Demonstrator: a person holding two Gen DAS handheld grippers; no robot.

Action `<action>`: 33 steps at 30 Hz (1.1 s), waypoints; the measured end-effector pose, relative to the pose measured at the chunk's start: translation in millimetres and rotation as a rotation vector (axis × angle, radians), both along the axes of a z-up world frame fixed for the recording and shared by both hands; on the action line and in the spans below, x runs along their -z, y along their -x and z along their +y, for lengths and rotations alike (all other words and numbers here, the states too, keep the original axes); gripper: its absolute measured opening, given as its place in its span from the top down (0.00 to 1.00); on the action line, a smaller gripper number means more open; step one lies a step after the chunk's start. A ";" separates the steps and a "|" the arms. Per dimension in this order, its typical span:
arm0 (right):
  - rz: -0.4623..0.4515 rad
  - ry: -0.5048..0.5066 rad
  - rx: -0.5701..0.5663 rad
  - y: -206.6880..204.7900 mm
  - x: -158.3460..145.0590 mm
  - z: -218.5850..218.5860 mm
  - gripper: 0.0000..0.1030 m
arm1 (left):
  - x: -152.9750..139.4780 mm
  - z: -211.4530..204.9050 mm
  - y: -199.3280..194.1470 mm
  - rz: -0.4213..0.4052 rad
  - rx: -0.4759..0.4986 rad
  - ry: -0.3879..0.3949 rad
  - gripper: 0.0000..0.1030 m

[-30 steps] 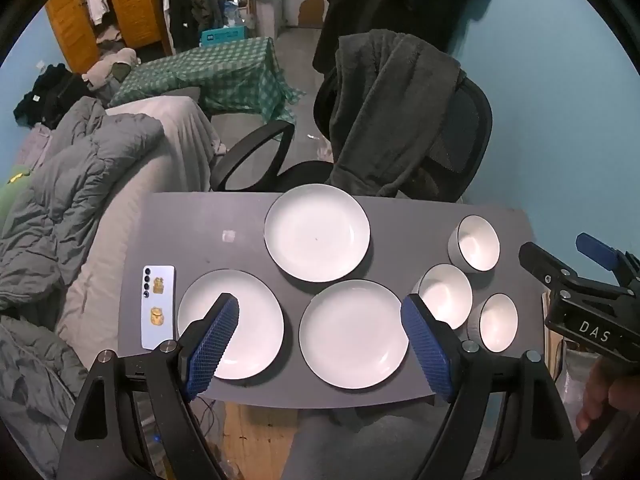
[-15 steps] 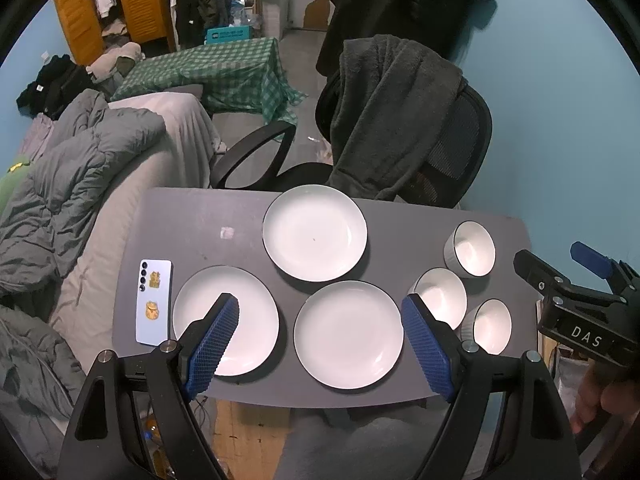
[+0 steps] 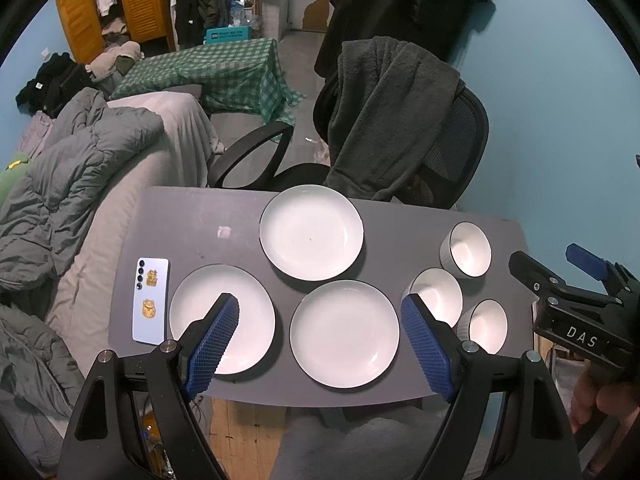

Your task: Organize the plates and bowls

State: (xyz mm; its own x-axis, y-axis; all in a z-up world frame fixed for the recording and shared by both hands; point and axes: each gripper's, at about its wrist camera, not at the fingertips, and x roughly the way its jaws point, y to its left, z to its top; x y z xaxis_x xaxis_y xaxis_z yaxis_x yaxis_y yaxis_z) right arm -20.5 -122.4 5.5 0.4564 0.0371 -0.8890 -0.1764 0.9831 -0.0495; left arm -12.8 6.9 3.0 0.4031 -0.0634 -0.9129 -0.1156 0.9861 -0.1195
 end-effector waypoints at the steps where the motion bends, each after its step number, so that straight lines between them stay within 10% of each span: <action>1: 0.001 0.001 0.000 -0.4 -0.1 0.1 0.02 | 0.1 -0.3 -0.1 0.001 0.000 0.000 0.18; 33: 0.002 0.000 -0.004 3.2 4.0 2.6 0.02 | 2.6 -0.4 0.6 0.011 0.005 0.009 0.18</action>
